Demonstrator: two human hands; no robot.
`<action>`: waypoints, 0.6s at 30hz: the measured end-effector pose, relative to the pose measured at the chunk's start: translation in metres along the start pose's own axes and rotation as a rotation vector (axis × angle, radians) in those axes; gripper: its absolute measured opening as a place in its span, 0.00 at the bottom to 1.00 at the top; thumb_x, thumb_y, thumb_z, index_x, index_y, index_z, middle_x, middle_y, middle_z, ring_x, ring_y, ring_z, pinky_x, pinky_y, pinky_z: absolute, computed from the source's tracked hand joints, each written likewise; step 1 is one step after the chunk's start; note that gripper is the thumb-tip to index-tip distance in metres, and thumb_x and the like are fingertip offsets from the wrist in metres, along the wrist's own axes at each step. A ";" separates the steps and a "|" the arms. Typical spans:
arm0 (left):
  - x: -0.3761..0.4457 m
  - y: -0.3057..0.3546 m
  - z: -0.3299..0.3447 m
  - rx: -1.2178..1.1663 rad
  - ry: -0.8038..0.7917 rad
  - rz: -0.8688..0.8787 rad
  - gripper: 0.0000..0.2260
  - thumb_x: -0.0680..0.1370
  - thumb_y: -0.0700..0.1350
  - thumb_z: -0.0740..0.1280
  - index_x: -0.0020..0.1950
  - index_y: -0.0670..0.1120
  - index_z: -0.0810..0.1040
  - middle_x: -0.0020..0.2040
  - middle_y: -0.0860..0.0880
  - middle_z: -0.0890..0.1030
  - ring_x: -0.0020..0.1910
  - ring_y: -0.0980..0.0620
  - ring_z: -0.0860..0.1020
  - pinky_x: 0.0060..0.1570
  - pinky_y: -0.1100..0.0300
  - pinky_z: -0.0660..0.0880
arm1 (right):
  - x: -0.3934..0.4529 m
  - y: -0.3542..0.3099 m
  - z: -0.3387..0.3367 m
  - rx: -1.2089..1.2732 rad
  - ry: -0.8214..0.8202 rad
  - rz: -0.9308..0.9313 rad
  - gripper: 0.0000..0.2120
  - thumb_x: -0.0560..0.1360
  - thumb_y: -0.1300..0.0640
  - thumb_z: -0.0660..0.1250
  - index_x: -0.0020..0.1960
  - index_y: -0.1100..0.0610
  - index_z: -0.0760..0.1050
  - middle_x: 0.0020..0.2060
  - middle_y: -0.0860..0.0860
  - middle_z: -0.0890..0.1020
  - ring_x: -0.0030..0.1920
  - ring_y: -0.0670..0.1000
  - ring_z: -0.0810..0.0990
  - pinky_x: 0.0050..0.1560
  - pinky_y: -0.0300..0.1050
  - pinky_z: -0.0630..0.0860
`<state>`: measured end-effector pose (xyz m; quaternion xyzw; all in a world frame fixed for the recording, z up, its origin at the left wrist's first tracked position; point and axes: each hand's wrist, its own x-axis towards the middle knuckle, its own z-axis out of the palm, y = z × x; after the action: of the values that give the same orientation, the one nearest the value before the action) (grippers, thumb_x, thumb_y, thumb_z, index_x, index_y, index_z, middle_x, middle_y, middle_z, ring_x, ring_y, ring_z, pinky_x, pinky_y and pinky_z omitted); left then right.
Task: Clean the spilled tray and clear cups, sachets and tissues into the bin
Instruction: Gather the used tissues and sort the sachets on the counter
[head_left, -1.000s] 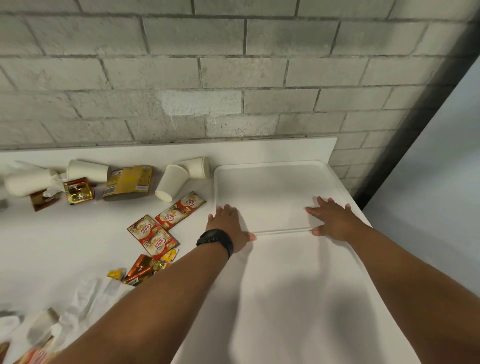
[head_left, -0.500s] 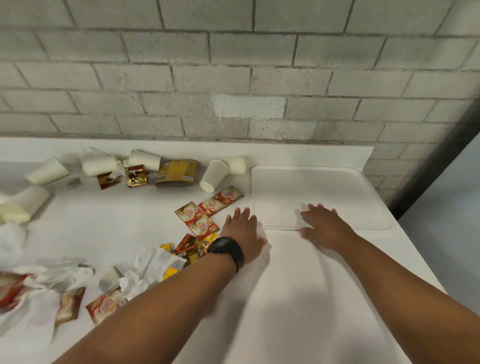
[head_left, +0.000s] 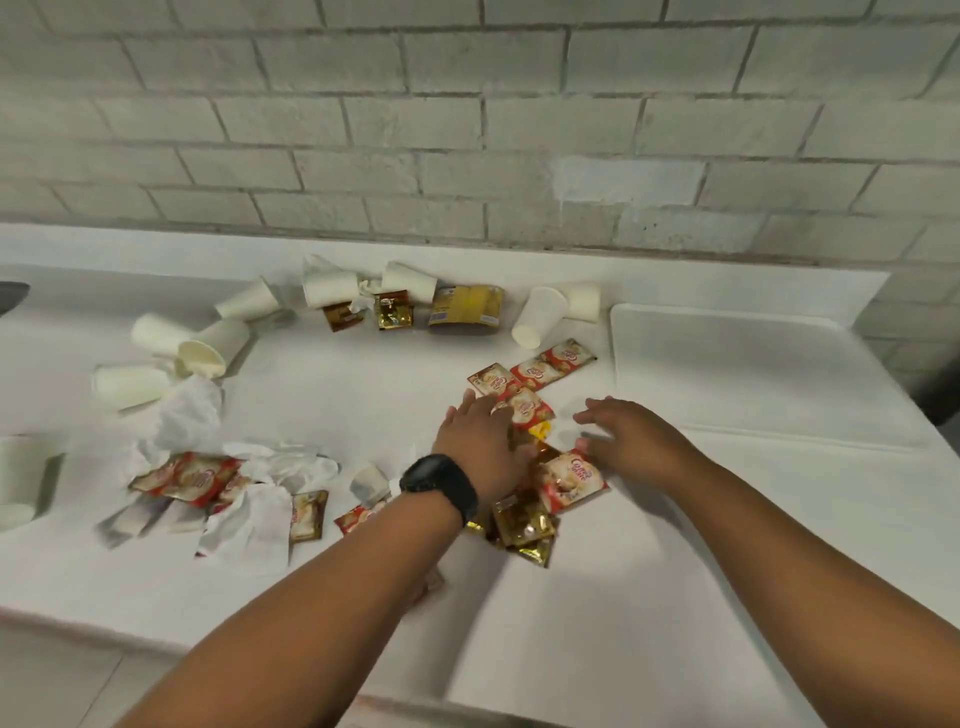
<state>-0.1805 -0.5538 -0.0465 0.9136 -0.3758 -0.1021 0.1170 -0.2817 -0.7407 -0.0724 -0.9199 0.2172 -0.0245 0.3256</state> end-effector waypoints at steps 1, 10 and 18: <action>-0.007 -0.014 -0.005 -0.002 -0.001 -0.013 0.28 0.78 0.59 0.58 0.75 0.49 0.62 0.78 0.47 0.57 0.77 0.45 0.50 0.75 0.47 0.50 | -0.001 -0.012 0.008 -0.004 -0.001 -0.007 0.19 0.75 0.47 0.69 0.65 0.46 0.75 0.73 0.44 0.68 0.75 0.46 0.59 0.68 0.42 0.58; -0.056 -0.118 -0.027 0.003 0.007 -0.101 0.28 0.78 0.60 0.60 0.75 0.49 0.62 0.78 0.47 0.57 0.77 0.45 0.50 0.75 0.47 0.51 | -0.020 -0.091 0.049 -0.049 0.015 0.004 0.19 0.75 0.47 0.68 0.65 0.48 0.75 0.67 0.48 0.74 0.66 0.50 0.73 0.64 0.49 0.71; -0.079 -0.168 -0.029 0.047 -0.057 -0.042 0.29 0.77 0.60 0.60 0.75 0.50 0.61 0.78 0.48 0.58 0.77 0.46 0.51 0.75 0.46 0.51 | -0.044 -0.142 0.110 -0.050 0.071 -0.008 0.27 0.73 0.44 0.70 0.69 0.47 0.71 0.71 0.48 0.70 0.69 0.46 0.68 0.62 0.37 0.62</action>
<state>-0.1156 -0.3777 -0.0601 0.9204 -0.3622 -0.1217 0.0825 -0.2467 -0.5594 -0.0678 -0.9272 0.2254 -0.0530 0.2944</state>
